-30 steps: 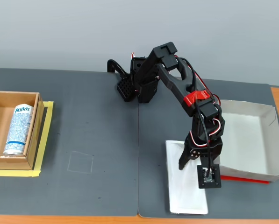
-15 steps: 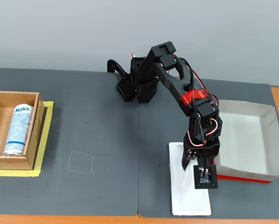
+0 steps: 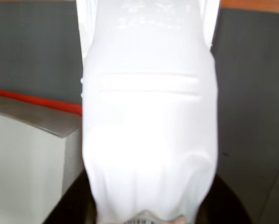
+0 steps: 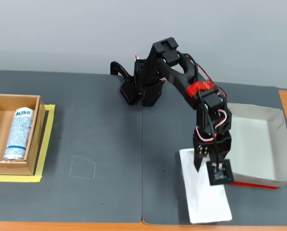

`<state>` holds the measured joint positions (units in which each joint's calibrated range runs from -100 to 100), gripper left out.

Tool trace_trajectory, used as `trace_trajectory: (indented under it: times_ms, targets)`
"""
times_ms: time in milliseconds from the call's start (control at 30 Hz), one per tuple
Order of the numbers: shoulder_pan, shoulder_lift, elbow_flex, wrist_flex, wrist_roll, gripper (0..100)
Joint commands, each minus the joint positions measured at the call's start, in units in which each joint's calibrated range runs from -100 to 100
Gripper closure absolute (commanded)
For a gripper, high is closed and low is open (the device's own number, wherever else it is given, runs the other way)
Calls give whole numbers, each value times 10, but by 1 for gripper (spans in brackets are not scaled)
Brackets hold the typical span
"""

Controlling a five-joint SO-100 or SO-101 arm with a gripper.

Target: Pick the sandwich and put it in the gray box

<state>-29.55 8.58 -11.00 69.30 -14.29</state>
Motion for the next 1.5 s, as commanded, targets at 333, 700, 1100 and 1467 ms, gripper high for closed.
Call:
trace_trajectory:
  times_ms: [333, 700, 1100, 1467]
  targets:
    - [14, -137, -12, 94, 4, 88]
    - [-36, -227, -12, 129, -31, 88]
    - [-154, -213, -73, 119, -104, 88]
    - [-232, -130, -133, 15, -126, 88]
